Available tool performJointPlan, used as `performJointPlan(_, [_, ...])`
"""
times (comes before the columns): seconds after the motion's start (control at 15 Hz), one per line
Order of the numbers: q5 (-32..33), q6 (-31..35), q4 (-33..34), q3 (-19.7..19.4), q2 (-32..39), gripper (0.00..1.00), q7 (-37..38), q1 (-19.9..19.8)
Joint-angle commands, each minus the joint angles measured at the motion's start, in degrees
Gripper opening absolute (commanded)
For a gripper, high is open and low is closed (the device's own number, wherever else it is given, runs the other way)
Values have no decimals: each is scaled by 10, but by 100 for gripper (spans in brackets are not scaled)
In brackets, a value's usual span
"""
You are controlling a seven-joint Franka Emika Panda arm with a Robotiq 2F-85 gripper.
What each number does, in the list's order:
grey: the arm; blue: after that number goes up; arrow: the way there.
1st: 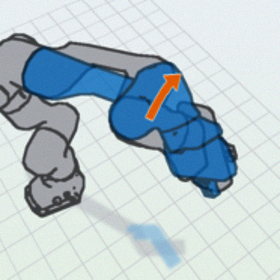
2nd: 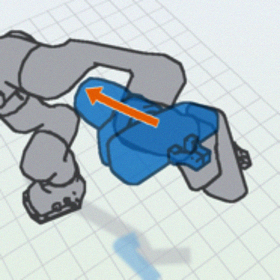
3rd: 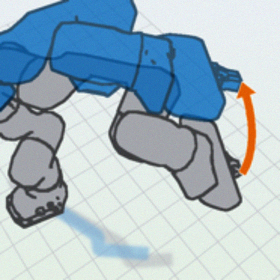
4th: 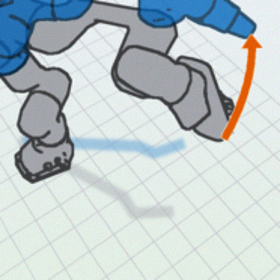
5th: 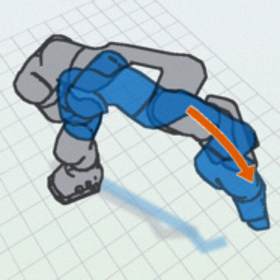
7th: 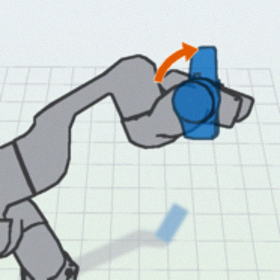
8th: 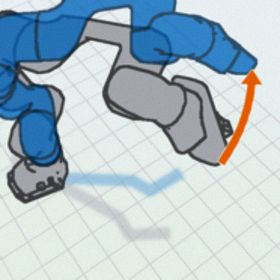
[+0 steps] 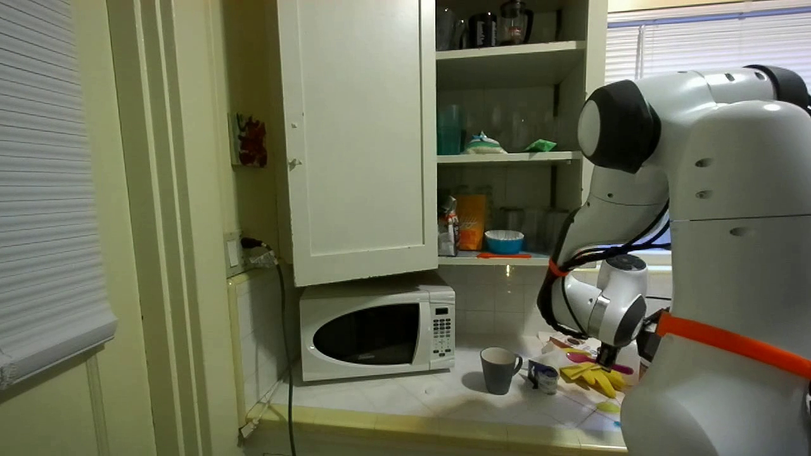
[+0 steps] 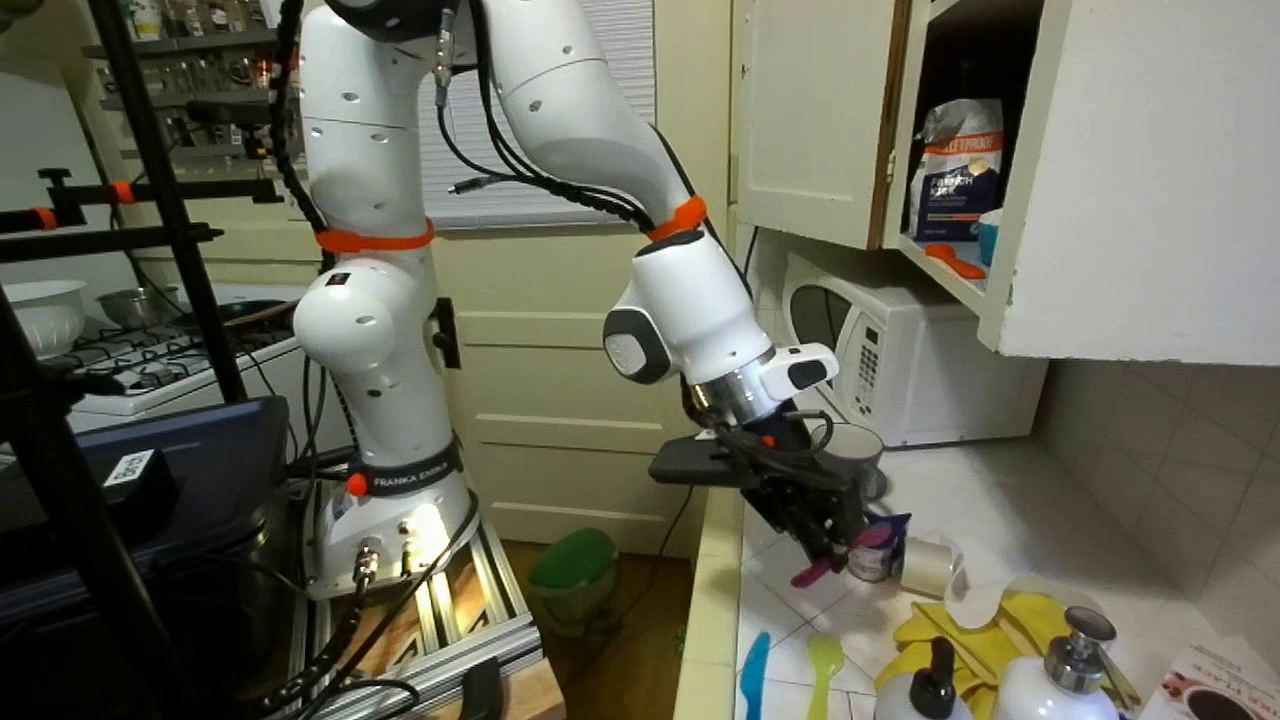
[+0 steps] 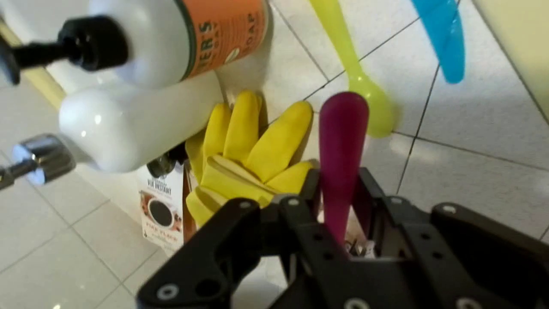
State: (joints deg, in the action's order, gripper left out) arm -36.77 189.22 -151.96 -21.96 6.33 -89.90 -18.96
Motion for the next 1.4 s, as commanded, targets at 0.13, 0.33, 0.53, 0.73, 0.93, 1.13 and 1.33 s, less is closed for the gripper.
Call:
performJointPlan(0.13, [32, 85, -10, 6, 5, 6, -41, 37])
performJointPlan(0.33, [28, 129, -14, 7, 19, 6, -71, 65])
performJointPlan(0.53, [19, 160, -17, 6, 36, 6, -104, 97])
performJointPlan(0.73, [23, 132, -9, 9, 34, 24, -74, 99])
performJointPlan(0.93, [23, 142, -10, 7, 45, 24, -82, 114])
performJointPlan(1.13, [31, 160, -11, 9, 48, 6, -79, 115])
performJointPlan(1.33, [22, 173, 8, 8, 74, 6, -96, 128])
